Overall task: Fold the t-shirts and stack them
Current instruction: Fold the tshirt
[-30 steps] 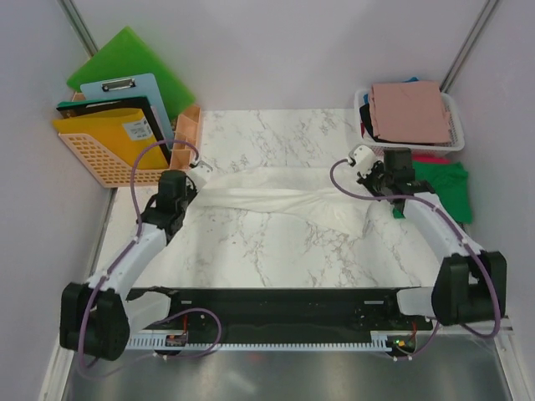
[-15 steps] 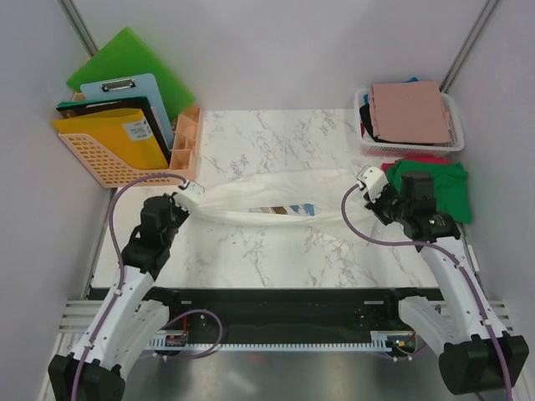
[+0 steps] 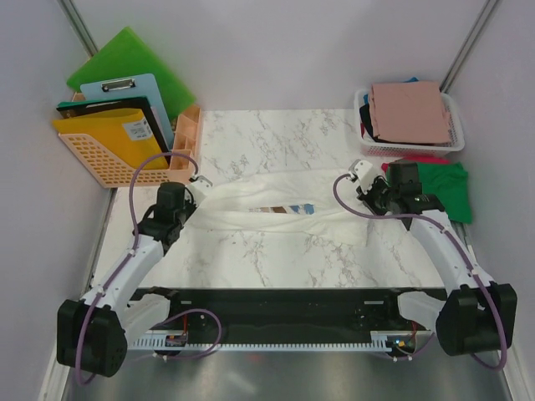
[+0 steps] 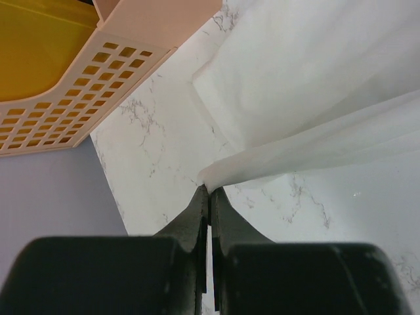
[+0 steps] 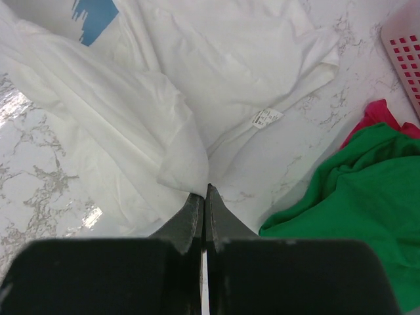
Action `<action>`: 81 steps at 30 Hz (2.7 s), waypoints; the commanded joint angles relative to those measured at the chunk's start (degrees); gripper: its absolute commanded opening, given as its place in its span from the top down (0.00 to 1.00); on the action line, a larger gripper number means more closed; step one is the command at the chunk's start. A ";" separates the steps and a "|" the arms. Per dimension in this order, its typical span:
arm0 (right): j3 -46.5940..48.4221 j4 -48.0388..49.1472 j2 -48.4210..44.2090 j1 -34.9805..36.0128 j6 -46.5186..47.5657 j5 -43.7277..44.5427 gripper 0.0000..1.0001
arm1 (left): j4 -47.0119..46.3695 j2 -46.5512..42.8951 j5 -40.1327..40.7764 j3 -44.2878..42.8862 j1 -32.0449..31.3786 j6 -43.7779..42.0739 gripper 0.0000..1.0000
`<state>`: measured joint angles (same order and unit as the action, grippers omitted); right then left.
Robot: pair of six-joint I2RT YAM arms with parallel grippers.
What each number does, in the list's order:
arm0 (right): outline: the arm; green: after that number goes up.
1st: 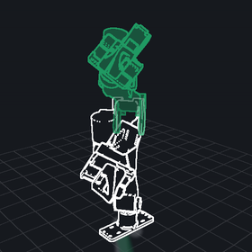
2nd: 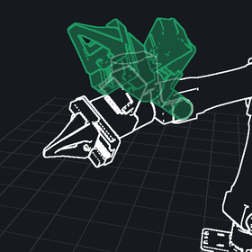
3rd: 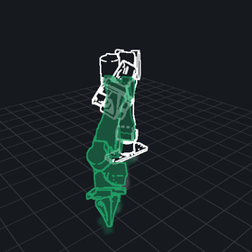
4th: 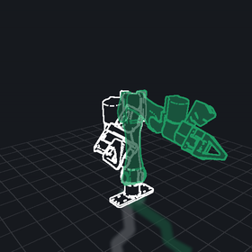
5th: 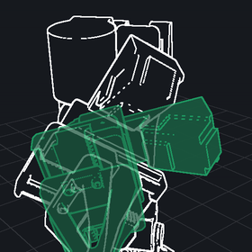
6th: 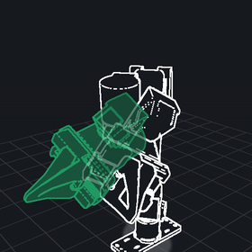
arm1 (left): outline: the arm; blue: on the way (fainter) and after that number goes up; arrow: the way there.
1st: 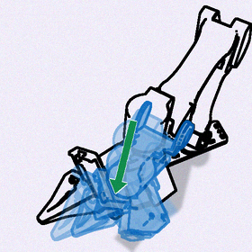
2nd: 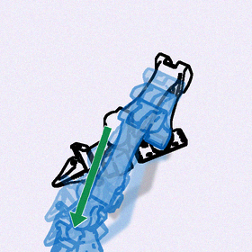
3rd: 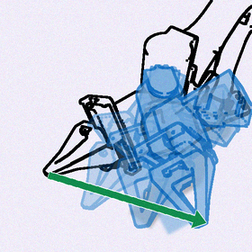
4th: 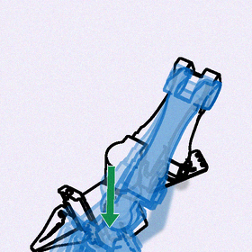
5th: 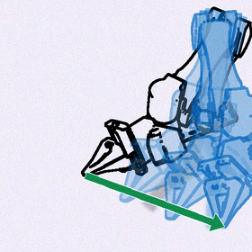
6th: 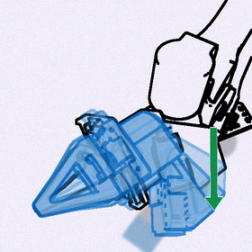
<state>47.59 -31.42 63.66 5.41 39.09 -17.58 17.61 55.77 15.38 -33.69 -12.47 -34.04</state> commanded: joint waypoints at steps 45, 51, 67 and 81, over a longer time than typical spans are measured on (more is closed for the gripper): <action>5.77 34.45 23.65 -0.84 -7.43 23.81 0.20 | -10.14 17.27 1.06 -8.06 0.34 1.52 0.98; 0.67 30.12 8.80 -0.84 -13.42 24.53 0.20 | -10.14 17.27 0.62 -7.53 0.25 2.05 0.98; -6.73 15.78 -12.86 -0.84 -10.61 22.77 0.18 | -9.87 25.25 3.60 -12.53 0.25 3.72 0.98; -8.92 14.72 -11.80 -0.84 -9.38 23.38 0.11 | -7.94 27.56 12.22 -14.12 1.13 5.74 0.14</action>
<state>39.86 -16.82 52.23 4.64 29.02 4.93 10.57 86.54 24.34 -46.98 -11.97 -30.09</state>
